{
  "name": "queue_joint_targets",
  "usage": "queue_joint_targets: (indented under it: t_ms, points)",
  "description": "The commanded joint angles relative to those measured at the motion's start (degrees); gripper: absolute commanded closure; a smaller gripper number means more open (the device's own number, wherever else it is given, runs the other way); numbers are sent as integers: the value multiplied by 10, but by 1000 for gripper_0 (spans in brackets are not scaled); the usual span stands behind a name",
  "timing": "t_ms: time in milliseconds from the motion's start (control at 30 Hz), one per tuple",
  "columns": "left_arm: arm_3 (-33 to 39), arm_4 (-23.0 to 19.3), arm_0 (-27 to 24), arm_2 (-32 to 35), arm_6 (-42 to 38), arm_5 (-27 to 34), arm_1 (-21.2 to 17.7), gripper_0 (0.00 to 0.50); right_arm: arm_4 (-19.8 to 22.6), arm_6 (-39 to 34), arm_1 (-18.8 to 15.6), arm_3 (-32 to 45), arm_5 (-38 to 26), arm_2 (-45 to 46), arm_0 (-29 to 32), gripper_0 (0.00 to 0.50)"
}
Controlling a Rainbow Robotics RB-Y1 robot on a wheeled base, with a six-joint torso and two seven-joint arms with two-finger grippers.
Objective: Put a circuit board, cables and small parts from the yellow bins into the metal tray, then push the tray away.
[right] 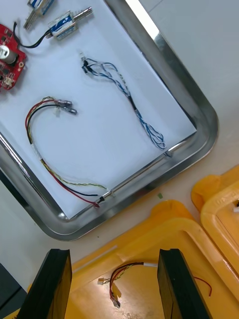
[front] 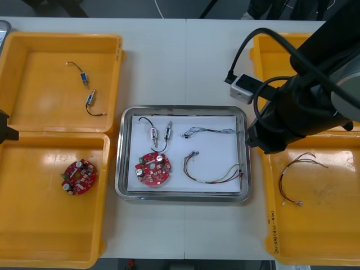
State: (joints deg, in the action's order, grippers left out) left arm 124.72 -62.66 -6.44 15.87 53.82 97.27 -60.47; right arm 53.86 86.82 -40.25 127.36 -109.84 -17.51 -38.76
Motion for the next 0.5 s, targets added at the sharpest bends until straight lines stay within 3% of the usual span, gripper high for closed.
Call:
queue_joint_targets:
  t_ms: [33,500]
  points:
    - [0,7,12,18,37,-7,-25,58,-22,-14,29,3,-2,-72,-48,0]
    - [0,7,13,18,38,-7,-25,58,-45,-1,95,-81,14,-228,-129,0]
